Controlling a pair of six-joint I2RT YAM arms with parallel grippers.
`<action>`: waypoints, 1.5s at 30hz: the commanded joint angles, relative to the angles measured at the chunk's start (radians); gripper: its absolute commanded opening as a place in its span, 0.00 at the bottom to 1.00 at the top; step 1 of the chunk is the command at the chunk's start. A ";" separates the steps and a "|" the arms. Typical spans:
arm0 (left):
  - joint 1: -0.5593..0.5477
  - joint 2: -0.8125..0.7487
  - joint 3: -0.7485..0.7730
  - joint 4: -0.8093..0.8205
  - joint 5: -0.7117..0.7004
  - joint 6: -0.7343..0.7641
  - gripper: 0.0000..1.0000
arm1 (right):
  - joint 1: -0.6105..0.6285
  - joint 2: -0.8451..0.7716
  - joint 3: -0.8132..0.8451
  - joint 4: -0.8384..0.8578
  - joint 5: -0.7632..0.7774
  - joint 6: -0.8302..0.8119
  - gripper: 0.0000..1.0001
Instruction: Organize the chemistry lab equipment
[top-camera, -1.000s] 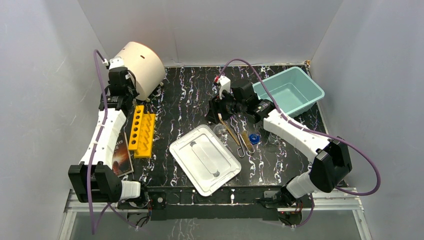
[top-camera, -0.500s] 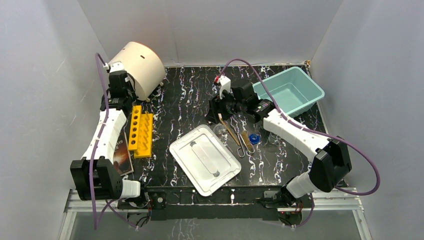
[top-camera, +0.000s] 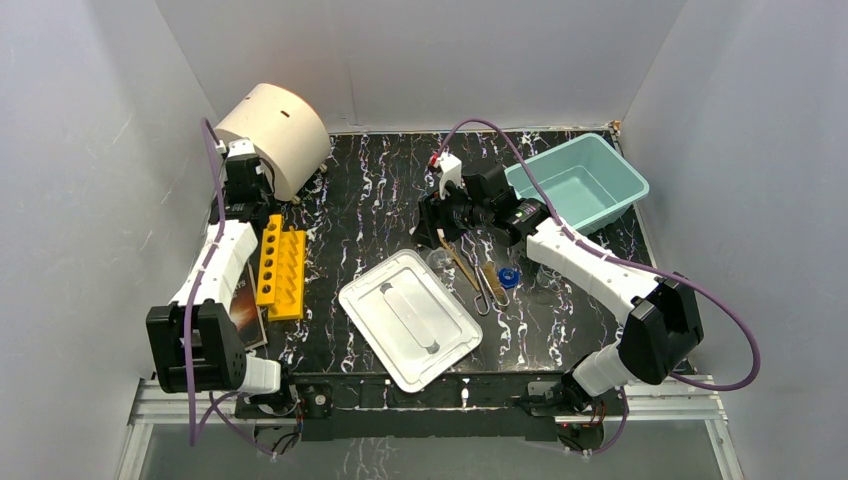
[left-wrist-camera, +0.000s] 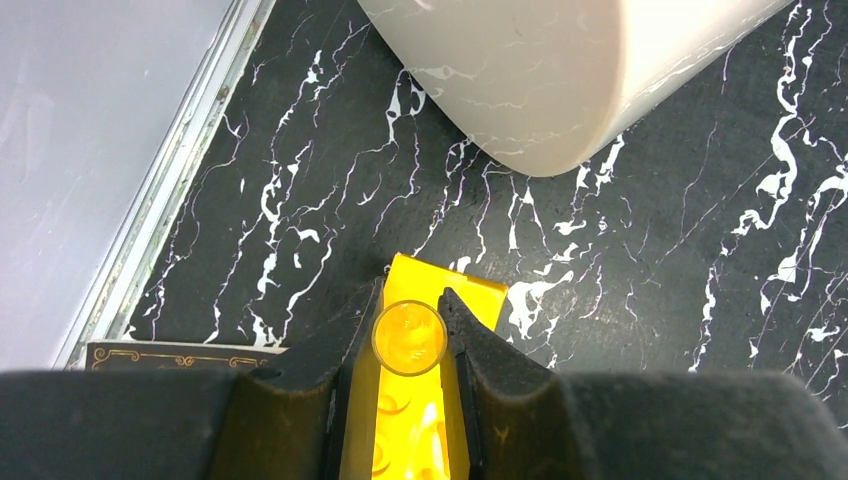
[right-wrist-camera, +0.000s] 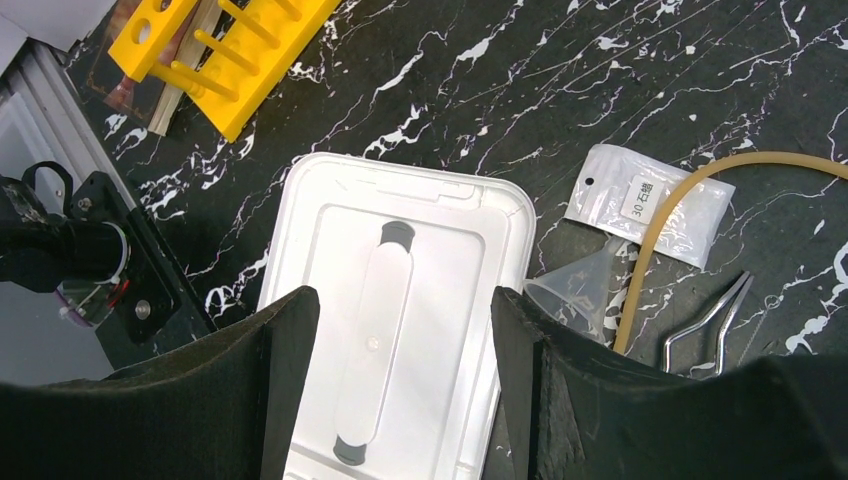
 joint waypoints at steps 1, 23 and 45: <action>0.007 0.006 -0.010 0.050 -0.002 0.003 0.10 | -0.004 -0.023 0.007 0.017 0.017 0.004 0.72; 0.010 -0.023 -0.146 0.206 0.016 -0.021 0.13 | -0.006 -0.051 -0.015 0.005 0.048 -0.002 0.72; 0.009 -0.144 0.180 -0.196 -0.086 -0.099 0.89 | -0.010 -0.055 0.056 -0.075 0.113 0.043 0.83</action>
